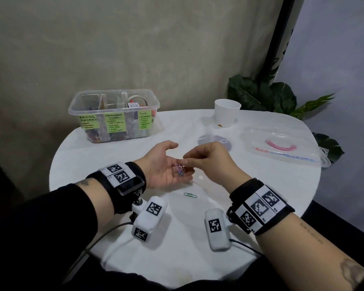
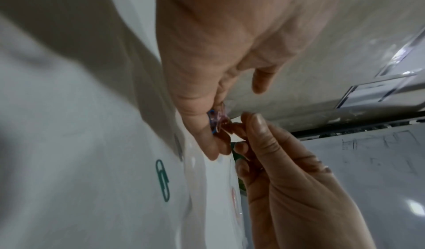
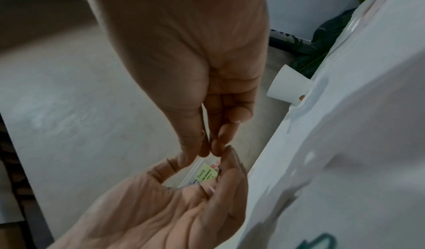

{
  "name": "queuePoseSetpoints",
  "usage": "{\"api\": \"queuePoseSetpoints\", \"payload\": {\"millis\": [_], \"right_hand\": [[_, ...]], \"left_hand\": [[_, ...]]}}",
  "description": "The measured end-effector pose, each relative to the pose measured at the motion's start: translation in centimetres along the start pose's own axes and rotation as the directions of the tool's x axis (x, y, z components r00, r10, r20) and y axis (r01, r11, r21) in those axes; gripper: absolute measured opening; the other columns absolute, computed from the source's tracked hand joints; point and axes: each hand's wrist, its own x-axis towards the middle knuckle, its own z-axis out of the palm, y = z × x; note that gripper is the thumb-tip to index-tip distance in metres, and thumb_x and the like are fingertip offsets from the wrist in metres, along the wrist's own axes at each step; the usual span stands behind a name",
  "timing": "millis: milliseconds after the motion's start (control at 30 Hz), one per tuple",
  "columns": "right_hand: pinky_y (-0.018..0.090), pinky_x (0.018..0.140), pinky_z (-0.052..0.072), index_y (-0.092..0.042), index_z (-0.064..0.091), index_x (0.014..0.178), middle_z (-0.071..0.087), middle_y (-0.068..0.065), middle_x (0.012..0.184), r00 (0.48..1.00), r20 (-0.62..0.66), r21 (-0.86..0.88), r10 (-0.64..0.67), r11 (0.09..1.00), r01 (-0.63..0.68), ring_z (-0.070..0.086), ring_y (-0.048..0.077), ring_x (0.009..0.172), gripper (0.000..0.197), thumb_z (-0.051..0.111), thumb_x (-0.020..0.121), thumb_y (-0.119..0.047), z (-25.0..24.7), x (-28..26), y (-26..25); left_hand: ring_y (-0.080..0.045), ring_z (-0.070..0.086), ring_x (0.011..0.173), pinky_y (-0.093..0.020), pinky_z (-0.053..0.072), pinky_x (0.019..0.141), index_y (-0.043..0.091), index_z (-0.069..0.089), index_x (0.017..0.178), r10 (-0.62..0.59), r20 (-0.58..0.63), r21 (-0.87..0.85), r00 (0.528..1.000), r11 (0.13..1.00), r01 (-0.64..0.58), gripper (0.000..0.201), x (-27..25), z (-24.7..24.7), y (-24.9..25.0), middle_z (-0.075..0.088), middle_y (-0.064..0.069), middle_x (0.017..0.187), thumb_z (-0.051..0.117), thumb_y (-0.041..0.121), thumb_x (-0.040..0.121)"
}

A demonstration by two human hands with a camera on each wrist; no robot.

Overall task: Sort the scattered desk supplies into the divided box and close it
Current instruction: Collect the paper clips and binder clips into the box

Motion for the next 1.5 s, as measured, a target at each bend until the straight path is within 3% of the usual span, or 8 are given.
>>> {"api": "queuePoseSetpoints", "payload": {"millis": [300, 600, 833, 1033, 1100, 1267, 1367, 1500], "right_hand": [[0.019, 0.043, 0.037, -0.007, 0.069, 0.072, 0.059, 0.001, 0.056, 0.966, -0.044, -0.118, 0.255, 0.959, -0.258, 0.047, 0.009, 0.045, 0.014, 0.081, 0.078, -0.012, -0.3, 0.1, 1.9], [0.017, 0.049, 0.043, -0.007, 0.072, 0.08, 0.059, -0.004, 0.053, 0.932, 0.077, -0.386, 0.353, 0.873, -0.298, 0.051, 0.007, 0.044, 0.014, 0.082, 0.069, -0.01, 0.2, 0.1, 2.3], [0.025, 0.063, 0.046, -0.016, 0.064, 0.068, 0.062, -0.002, 0.062, 0.926, 0.104, -0.508, 0.364, 0.819, -0.265, 0.053, 0.013, 0.058, 0.014, 0.07, 0.079, -0.009, 0.4, 0.2, 2.4], [0.024, 0.056, 0.044, -0.012, 0.066, 0.07, 0.067, 0.01, 0.064, 0.94, -0.006, -0.338, 0.341, 0.884, -0.323, 0.052, 0.014, 0.051, 0.017, 0.079, 0.08, -0.017, -0.7, -0.2, 2.2], [0.017, 0.048, 0.038, -0.01, 0.067, 0.072, 0.059, 0.0, 0.059, 0.955, -0.051, -0.197, 0.292, 0.935, -0.296, 0.047, 0.005, 0.047, 0.018, 0.083, 0.078, -0.016, -0.9, -0.3, 1.7], [0.012, 0.05, 0.036, -0.006, 0.071, 0.079, 0.058, -0.012, 0.054, 0.975, -0.083, 0.103, 0.207, 0.975, -0.198, 0.047, -0.003, 0.045, 0.018, 0.084, 0.076, -0.019, -0.9, -0.2, 0.4], [0.01, 0.058, 0.043, 0.006, 0.075, 0.085, 0.07, 0.0, 0.064, 0.994, -0.006, 0.188, 0.108, 0.977, -0.105, 0.057, -0.002, 0.054, 0.021, 0.083, 0.075, -0.011, -0.1, 0.1, -0.9], [0.039, 0.086, 0.055, -0.001, 0.079, 0.083, 0.076, 0.021, 0.082, 0.997, 0.072, 0.135, -0.017, 0.991, 0.007, 0.068, 0.023, 0.076, 0.012, 0.083, 0.076, -0.01, 1.8, 1.5, -1.9]], "left_hand": [[-0.007, 0.039, 0.043, -0.016, 0.029, 0.039, 0.02, 0.047, 0.07, 0.103, -0.28, 0.35, 0.954, 0.937, 0.002, 0.038, 1.1, 0.0, -0.9, 0.045, 0.004, 0.057, 0.042, 0.036, 0.103], [-0.015, 0.032, 0.044, -0.021, 0.025, 0.046, 0.013, 0.073, 0.079, 0.251, 0.003, 0.969, 0.968, 0.239, -0.065, 0.023, 0.1, 0.1, -1.3, 0.041, 0.003, 0.052, 0.083, 0.034, 0.074], [-0.006, 0.037, 0.036, -0.017, 0.032, 0.045, 0.016, 0.077, 0.081, 0.313, 0.11, 0.994, 0.943, -0.011, -0.112, 0.026, 0.3, 1.2, -1.8, 0.044, 0.014, 0.038, 0.087, 0.036, 0.068], [-0.009, 0.049, 0.05, -0.022, 0.042, 0.055, 0.014, 0.069, 0.081, 0.185, 0.119, 0.978, 0.976, -0.192, -0.083, 0.026, 0.2, 1.2, -2.2, 0.059, 0.006, 0.062, 0.066, 0.039, 0.088], [-0.015, 0.048, 0.055, -0.023, 0.039, 0.052, 0.01, 0.064, 0.081, 0.21, 0.047, 0.995, 0.977, -0.094, -0.028, 0.031, 0.4, 1.2, -2.1, 0.058, -0.001, 0.069, 0.054, 0.036, 0.094], [-0.01, 0.033, 0.043, -0.016, 0.025, 0.036, 0.017, 0.041, 0.071, 0.003, -0.103, 0.462, 0.995, 0.886, 0.045, 0.02, -0.1, 1.6, -0.7, 0.039, 0.001, 0.058, 0.036, 0.018, 0.09], [-0.011, 0.041, 0.044, -0.014, 0.038, 0.035, 0.012, 0.043, 0.067, -0.001, -0.071, 0.088, 0.997, 0.996, 0.008, 0.018, -0.5, 0.5, 0.5, 0.042, -0.002, 0.06, 0.035, 0.018, 0.082], [-0.017, 0.052, 0.046, -0.023, 0.053, 0.042, 0.004, 0.052, 0.082, 0.001, -0.091, -0.118, 0.996, 0.993, -0.012, 0.028, -0.3, -1.1, 1.0, 0.049, -0.008, 0.063, 0.043, 0.028, 0.092]]}}
